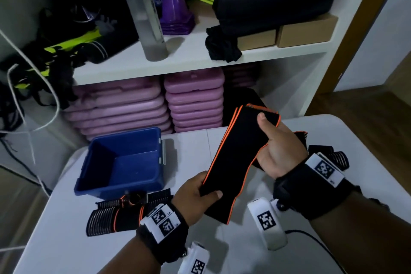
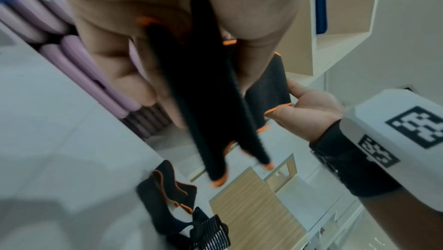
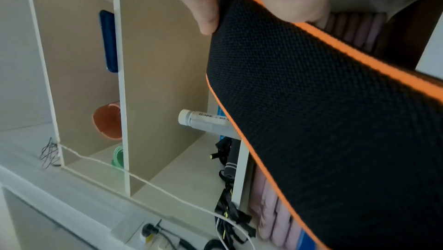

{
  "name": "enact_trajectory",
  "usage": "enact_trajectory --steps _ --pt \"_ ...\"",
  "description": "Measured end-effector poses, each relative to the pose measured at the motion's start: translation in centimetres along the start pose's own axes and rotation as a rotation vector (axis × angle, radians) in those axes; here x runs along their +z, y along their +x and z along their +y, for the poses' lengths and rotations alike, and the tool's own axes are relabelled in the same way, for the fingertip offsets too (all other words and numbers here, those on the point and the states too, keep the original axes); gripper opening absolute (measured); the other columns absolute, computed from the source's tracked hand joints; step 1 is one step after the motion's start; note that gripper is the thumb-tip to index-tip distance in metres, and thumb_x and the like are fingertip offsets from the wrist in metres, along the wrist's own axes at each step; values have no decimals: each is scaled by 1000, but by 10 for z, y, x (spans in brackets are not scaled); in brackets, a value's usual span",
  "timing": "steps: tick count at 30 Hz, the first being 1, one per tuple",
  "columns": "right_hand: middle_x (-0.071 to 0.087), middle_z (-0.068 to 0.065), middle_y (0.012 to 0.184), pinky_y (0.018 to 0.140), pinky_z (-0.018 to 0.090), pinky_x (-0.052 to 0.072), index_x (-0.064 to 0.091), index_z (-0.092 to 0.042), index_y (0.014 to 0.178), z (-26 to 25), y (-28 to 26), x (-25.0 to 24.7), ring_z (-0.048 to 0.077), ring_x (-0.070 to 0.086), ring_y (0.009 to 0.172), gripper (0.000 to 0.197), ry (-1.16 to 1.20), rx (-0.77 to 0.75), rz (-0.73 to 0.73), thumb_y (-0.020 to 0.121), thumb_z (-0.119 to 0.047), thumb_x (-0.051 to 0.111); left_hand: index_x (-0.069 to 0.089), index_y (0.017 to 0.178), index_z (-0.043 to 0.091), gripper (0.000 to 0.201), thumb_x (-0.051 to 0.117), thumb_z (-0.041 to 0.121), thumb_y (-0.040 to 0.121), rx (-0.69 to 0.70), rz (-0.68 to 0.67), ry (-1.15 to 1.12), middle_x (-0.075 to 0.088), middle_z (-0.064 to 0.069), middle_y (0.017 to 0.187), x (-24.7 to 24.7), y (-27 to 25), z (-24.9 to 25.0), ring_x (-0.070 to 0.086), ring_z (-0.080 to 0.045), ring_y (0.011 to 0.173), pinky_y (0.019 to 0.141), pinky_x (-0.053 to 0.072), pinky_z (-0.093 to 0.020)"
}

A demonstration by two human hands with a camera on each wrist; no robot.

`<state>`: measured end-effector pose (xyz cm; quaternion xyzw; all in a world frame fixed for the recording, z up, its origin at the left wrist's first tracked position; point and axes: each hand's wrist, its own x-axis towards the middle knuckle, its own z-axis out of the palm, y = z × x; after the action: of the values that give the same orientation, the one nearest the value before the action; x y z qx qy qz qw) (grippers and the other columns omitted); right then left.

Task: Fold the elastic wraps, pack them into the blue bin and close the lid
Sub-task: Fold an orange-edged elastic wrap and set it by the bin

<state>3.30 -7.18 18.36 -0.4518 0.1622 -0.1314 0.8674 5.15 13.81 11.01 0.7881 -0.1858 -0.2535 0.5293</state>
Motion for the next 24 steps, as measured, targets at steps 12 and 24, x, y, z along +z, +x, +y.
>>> enact_trajectory --steps 12,24 --pt "73 9 89 59 26 55 64 -8 104 66 -14 -19 15 70 65 13 -182 268 306 95 -15 57 63 96 34 39 78 4 75 113 435 33 71 12 88 -80 -18 -14 66 1 80 72 48 -12" --pt "58 -19 93 77 16 41 57 -37 91 70 -54 8 -4 54 86 18 -1384 22 -239 78 -43 69 62 102 38 46 77 8 71 502 293 401 66 24 92 -80 -23 13 63 3 89 79 52 -16"
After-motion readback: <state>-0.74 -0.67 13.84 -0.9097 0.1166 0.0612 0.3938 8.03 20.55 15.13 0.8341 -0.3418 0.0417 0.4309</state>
